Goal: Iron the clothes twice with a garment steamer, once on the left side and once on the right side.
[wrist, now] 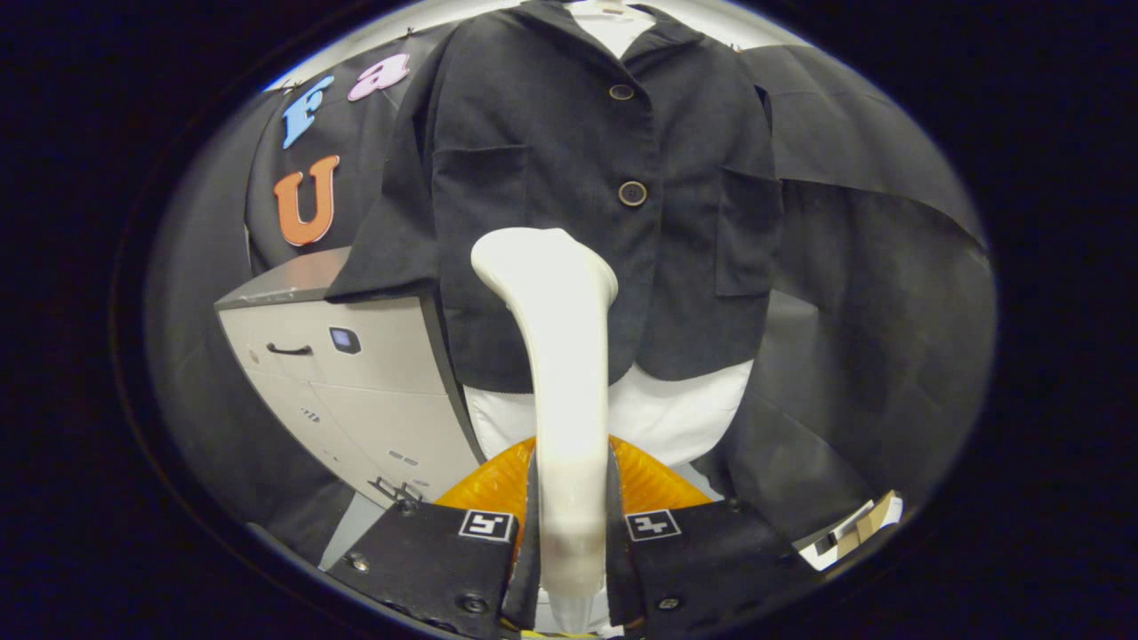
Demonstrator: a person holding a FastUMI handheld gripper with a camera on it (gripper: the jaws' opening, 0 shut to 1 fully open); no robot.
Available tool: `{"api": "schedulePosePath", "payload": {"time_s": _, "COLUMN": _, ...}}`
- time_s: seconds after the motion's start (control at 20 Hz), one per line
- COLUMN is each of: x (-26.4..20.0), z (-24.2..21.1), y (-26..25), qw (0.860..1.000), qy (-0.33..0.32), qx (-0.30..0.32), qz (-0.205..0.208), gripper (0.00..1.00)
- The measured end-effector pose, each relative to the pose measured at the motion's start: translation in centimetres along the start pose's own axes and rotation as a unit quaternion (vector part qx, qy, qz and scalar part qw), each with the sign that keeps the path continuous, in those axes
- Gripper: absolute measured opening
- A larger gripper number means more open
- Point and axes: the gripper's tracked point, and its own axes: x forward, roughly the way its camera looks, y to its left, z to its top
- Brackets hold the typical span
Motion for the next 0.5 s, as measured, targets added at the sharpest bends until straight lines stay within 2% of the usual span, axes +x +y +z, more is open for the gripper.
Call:
{"api": "schedulePosePath", "payload": {"time_s": 0.2, "x": -2.8, "z": 1.4, "y": -2.2, "qw": 1.0, "qy": -0.017, "qx": 0.014, "qz": -0.001, "gripper": 0.33}}
{"api": "schedulePosePath", "payload": {"time_s": 0.5, "x": -7.0, "z": 5.0, "y": -8.6, "qw": 0.997, "qy": -0.054, "qx": 0.045, "qz": -0.02, "gripper": 0.33}}
